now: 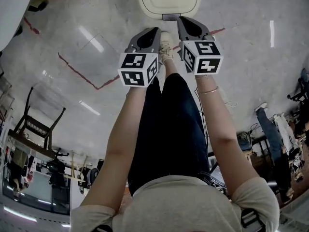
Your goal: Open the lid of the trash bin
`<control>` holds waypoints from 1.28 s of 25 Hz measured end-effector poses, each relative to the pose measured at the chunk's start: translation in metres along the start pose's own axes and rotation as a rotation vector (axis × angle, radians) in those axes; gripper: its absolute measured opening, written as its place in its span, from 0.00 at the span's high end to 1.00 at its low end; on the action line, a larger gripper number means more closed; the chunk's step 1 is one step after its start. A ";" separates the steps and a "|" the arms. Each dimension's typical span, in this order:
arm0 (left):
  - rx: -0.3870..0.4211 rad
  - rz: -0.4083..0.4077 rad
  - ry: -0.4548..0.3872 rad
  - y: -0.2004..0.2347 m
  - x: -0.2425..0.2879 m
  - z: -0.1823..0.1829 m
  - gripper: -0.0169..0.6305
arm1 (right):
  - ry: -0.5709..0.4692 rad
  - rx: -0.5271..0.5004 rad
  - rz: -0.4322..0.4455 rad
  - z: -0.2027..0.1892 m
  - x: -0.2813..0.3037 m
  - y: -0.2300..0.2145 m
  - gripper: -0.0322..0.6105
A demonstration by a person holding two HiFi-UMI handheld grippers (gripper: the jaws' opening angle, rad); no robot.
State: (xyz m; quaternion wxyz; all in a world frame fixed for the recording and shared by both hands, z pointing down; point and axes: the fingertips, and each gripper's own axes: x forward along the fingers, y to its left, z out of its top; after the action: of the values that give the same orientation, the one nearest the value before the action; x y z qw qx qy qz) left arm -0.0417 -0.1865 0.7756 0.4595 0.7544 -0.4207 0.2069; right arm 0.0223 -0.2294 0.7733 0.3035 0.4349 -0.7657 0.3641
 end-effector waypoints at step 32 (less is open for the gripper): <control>0.020 -0.028 0.022 0.015 0.016 0.000 0.96 | 0.080 -0.017 -0.045 -0.043 0.037 -0.001 0.94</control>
State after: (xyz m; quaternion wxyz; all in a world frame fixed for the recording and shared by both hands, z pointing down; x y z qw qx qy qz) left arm -0.0451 -0.1971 0.7949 0.4593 0.7625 -0.4028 0.2129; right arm 0.0132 -0.2113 0.8261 0.3456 0.4345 -0.7460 0.3679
